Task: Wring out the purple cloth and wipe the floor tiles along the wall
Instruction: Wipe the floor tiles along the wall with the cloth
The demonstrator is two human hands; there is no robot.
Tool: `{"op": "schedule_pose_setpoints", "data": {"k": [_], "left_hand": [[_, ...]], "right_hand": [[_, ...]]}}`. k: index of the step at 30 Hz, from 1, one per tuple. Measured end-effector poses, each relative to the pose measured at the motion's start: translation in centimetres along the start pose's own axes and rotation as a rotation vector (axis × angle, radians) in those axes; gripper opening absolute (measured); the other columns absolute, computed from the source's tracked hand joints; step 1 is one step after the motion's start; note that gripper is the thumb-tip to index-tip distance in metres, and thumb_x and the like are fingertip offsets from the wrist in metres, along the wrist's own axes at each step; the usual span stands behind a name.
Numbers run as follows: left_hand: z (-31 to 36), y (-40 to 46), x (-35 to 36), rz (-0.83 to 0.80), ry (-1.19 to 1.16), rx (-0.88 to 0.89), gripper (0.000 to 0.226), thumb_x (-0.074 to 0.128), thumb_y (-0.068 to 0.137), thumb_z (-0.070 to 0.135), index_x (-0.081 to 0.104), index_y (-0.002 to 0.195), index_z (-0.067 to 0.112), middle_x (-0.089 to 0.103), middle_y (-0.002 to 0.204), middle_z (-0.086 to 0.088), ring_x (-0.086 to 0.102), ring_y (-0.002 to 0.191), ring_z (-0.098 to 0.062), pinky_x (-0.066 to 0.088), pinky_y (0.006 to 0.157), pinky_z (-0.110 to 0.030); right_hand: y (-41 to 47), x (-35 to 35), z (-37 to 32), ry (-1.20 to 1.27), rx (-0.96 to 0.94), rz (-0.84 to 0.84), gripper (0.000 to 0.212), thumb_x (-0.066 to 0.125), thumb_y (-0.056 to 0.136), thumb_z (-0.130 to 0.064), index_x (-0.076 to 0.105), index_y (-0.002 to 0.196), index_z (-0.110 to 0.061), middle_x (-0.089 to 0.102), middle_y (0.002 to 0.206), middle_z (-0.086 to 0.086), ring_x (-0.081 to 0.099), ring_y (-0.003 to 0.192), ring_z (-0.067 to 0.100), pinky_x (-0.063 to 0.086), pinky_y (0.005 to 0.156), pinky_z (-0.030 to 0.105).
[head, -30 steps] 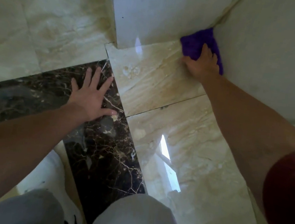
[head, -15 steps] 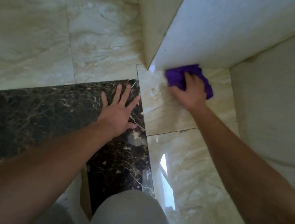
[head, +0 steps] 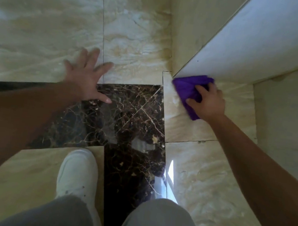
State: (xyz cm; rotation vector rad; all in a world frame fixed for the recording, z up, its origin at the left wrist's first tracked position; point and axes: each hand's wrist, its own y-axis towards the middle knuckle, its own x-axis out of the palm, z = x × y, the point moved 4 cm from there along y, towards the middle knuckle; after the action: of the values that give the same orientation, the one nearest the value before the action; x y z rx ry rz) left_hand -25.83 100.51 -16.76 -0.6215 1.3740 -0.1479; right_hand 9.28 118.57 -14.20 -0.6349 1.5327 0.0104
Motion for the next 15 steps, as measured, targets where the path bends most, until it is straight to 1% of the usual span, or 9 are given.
{"op": "schedule_pose_setpoints", "data": {"k": [2,3,4,6,8,10,13,15], "left_hand": [[0.0,2.1,-0.8,-0.061,0.028,0.026,0.139,0.065,0.043,0.092,-0.010,0.152,0.050,-0.027,0.166,-0.001,-0.019,0.153,-0.043,0.013,0.106,-0.084],[0.0,2.7,-0.8,-0.087,0.016,0.018,0.141,0.067,0.041,0.091,-0.012,0.151,0.052,-0.028,0.166,0.000,-0.019,0.152,-0.043,0.014,0.105,-0.084],[-0.1,3.0,-0.8,-0.115,-0.002,0.003,0.144,0.069,0.039,0.090,-0.015,0.150,0.053,-0.030,0.165,0.000,-0.020,0.152,-0.043,0.015,0.105,-0.085],[-0.3,3.1,-0.5,-0.143,-0.035,-0.014,0.146,0.072,0.039,0.087,-0.017,0.149,0.053,-0.034,0.163,0.000,-0.023,0.151,-0.044,0.016,0.103,-0.086],[-0.3,3.1,-0.3,-0.142,-0.067,-0.006,0.147,0.076,0.039,0.084,-0.015,0.150,0.051,-0.035,0.163,-0.002,-0.026,0.149,-0.045,0.014,0.101,-0.088],[0.0,3.0,-1.1,-0.166,-0.085,0.012,0.146,0.079,0.043,0.079,-0.014,0.152,0.048,-0.036,0.162,-0.006,-0.029,0.147,-0.048,0.013,0.099,-0.089],[0.3,2.3,-2.3,-0.207,-0.093,0.028,0.140,0.081,0.051,0.071,-0.010,0.155,0.044,-0.034,0.163,-0.010,-0.028,0.147,-0.049,0.014,0.098,-0.090],[-0.3,2.8,-3.3,-0.190,-0.045,0.020,0.132,0.079,0.059,0.069,-0.009,0.155,0.045,-0.031,0.164,-0.009,-0.024,0.149,-0.048,0.014,0.100,-0.089]], "right_hand": [[-0.6,1.2,-5.5,0.000,-0.154,0.003,0.075,0.063,0.080,-0.064,0.046,0.145,-0.031,0.040,0.150,0.012,0.045,0.124,0.041,0.046,0.100,0.049],[-1.0,2.0,-8.4,0.013,-0.206,0.006,0.078,0.062,0.078,-0.067,0.044,0.146,-0.032,0.040,0.149,0.011,0.046,0.123,0.040,0.047,0.099,0.048],[-0.8,2.4,-11.2,0.032,-0.215,0.015,0.081,0.062,0.078,-0.068,0.042,0.147,-0.031,0.040,0.149,0.010,0.045,0.123,0.038,0.047,0.099,0.048],[1.0,2.4,-15.6,0.090,-0.117,0.042,0.082,0.062,0.080,-0.065,0.038,0.149,-0.029,0.038,0.149,0.009,0.043,0.125,0.038,0.045,0.101,0.049],[3.3,1.6,-18.2,0.138,0.024,0.010,0.080,0.062,0.084,-0.060,0.035,0.151,-0.027,0.034,0.152,0.008,0.040,0.129,0.038,0.040,0.106,0.050],[5.0,0.4,-18.7,0.128,0.118,-0.073,0.078,0.060,0.087,-0.057,0.030,0.153,-0.028,0.029,0.155,0.008,0.038,0.133,0.039,0.036,0.109,0.050],[6.4,-2.1,-18.5,-0.043,0.079,-0.278,0.078,0.058,0.090,-0.056,0.025,0.155,-0.031,0.025,0.157,0.007,0.036,0.136,0.038,0.037,0.108,0.048],[7.5,-3.3,-18.4,-0.112,0.099,-0.408,0.076,0.058,0.092,-0.050,0.024,0.155,-0.027,0.022,0.158,0.008,0.034,0.138,0.038,0.039,0.107,0.047]]}}
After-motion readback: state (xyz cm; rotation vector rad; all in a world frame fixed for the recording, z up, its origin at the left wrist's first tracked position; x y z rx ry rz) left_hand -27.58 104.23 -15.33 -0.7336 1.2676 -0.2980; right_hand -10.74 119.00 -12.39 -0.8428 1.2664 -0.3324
